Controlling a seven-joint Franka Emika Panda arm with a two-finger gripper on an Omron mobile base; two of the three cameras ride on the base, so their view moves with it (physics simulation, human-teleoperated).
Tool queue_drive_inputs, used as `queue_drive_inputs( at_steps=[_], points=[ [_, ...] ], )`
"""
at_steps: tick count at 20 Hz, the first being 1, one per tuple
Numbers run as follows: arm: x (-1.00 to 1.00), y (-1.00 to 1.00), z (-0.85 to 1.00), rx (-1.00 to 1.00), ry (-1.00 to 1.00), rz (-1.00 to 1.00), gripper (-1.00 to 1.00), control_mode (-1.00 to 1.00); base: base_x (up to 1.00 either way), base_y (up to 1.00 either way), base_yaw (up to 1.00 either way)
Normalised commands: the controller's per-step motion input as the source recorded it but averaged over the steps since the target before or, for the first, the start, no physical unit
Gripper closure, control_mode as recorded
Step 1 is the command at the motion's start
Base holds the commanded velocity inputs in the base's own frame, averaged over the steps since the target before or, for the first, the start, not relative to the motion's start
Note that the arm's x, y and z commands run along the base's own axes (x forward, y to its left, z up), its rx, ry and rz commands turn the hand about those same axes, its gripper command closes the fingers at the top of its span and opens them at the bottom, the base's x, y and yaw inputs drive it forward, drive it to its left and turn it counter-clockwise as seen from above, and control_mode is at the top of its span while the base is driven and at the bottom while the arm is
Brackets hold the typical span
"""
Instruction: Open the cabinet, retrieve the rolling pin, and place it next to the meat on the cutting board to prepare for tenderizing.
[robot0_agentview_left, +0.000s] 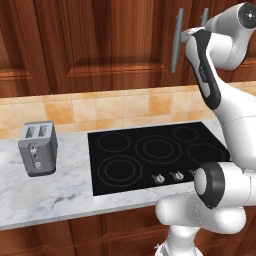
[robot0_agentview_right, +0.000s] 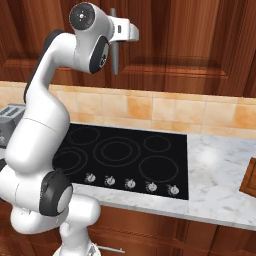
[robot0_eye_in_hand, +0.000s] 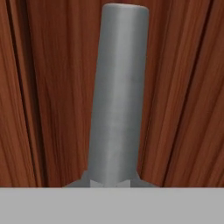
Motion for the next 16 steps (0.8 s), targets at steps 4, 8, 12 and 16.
queue_drive_inputs(
  at_steps=[4,8,12,16],
  points=[
    [0.05,0.00,0.00,0.00,0.00,0.00,1.00,-1.00,0.00,0.00,0.00],
    [0.02,0.00,0.00,0.00,0.02,0.00,1.00,-1.00,0.00,0.00,0.00],
    [0.00,0.00,0.00,0.00,0.00,0.00,1.00,-1.00,0.00,0.00,0.00],
    [-0.19,0.00,0.00,0.00,-0.02,0.01,1.00,-1.00,0.00,0.00,0.00]
  ],
)
